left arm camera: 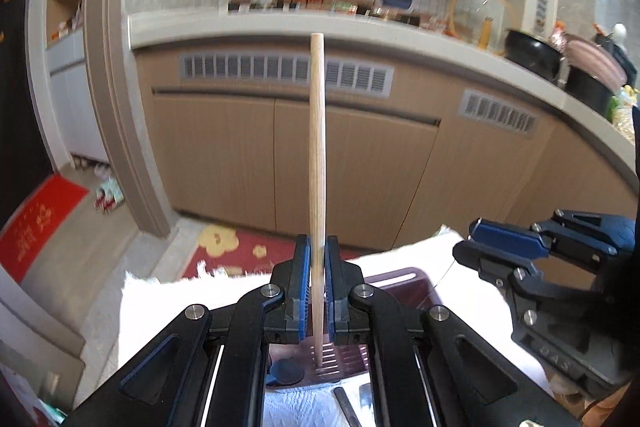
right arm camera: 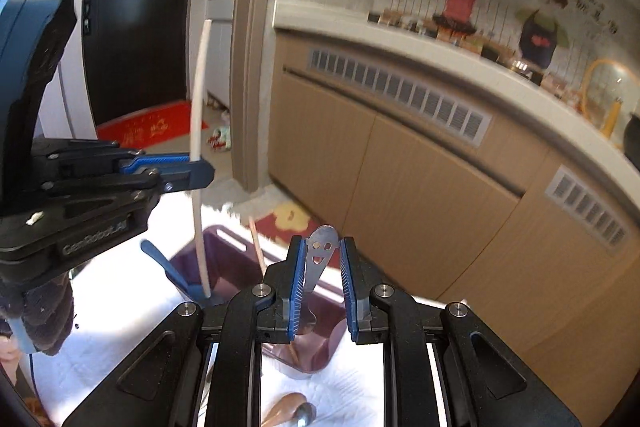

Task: Organize utensils
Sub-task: 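Lift the chopstick with the left tool while the right tool lifts the smiley spoon toward the holder, then release the chopstick into the purple holder while the right tool releases the smiley spoon there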

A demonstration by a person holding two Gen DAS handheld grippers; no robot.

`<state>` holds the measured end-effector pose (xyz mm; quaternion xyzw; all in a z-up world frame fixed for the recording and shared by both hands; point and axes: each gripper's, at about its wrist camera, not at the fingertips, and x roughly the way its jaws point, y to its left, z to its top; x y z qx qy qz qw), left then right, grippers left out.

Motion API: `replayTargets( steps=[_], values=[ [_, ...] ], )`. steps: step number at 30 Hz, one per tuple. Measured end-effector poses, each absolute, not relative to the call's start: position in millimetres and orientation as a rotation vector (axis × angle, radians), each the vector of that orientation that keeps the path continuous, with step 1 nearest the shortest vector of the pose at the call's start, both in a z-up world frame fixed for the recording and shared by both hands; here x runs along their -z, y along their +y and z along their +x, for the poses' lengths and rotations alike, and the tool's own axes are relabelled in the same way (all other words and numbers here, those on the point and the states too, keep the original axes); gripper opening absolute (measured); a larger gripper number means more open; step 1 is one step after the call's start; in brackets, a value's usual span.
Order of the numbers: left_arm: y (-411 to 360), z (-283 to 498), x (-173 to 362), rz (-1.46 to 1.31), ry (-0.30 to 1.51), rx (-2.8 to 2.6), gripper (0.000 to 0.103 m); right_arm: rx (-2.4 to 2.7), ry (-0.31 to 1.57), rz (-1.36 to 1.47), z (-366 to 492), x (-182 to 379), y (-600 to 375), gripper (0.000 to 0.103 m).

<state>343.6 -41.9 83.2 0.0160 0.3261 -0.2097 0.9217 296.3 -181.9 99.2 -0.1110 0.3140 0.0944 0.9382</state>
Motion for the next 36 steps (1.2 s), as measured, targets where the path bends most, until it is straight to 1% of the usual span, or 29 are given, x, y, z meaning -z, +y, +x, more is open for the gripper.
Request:
replayTargets(
  steps=[7, 11, 12, 13, 15, 19, 21, 22, 24, 25, 27, 28, 29, 30, 31, 36],
  values=[
    [-43.6, 367.7, -40.3, 0.015, 0.780, 0.431, 0.005, -0.222, 0.785, -0.199, 329.1, -38.5, -184.6, 0.018],
    [-47.4, 372.2, -23.6, 0.019, 0.817, 0.427, 0.006, -0.237, 0.833, -0.177, 338.9, -16.9, -188.1, 0.018],
    [-46.5, 374.6, -21.0, 0.018, 0.823, 0.427, 0.008, -0.238, 0.840, -0.173, 340.5, -13.0, -189.1, 0.018],
    [-46.6, 375.2, -18.2, 0.015, 0.831, 0.425, 0.010, -0.239, 0.844, -0.169, 341.8, -10.1, -189.2, 0.019],
    [-44.7, 374.4, -15.2, 0.004, 0.839, 0.422, 0.022, -0.244, 0.854, -0.159, 343.5, -5.1, -191.5, 0.019],
    [-42.5, 359.3, -22.9, 0.003, 0.815, 0.427, 0.030, -0.242, 0.832, -0.160, 334.3, -6.8, -192.0, 0.020],
    [-40.0, 348.5, -30.2, -0.001, 0.796, 0.436, 0.047, -0.239, 0.815, -0.167, 326.3, -10.5, -191.5, 0.020],
    [-38.2, 342.9, -33.7, -0.003, 0.786, 0.439, 0.050, -0.238, 0.807, -0.169, 321.6, -13.2, -191.1, 0.021],
    [-34.5, 328.6, -42.5, -0.004, 0.759, 0.443, 0.055, -0.231, 0.787, -0.170, 311.3, -19.7, -190.9, 0.023],
    [-31.8, 320.1, -47.2, -0.005, 0.745, 0.444, 0.057, -0.229, 0.779, -0.168, 308.1, -22.9, -191.8, 0.026],
    [-25.8, 304.6, -54.3, -0.015, 0.723, 0.447, 0.065, -0.223, 0.758, -0.162, 296.1, -29.1, -192.6, 0.034],
    [-22.1, 296.4, -56.9, -0.022, 0.713, 0.447, 0.067, -0.223, 0.746, -0.162, 290.0, -31.5, -192.8, 0.042],
    [-17.0, 287.3, -58.3, -0.032, 0.706, 0.444, 0.071, -0.219, 0.737, -0.160, 283.5, -34.0, -193.0, 0.049],
    [-12.5, 279.4, -58.5, -0.042, 0.703, 0.439, 0.075, -0.212, 0.727, -0.159, 275.6, -35.6, -193.2, 0.052],
    [-8.2, 272.4, -57.3, -0.050, 0.706, 0.433, 0.077, -0.208, 0.718, -0.158, 268.1, -37.2, -192.8, 0.057],
    [8.0, 238.2, -34.9, -0.049, 0.760, 0.381, 0.077, -0.201, 0.717, -0.124, 229.9, -31.2, -190.0, 0.058]
  ],
)
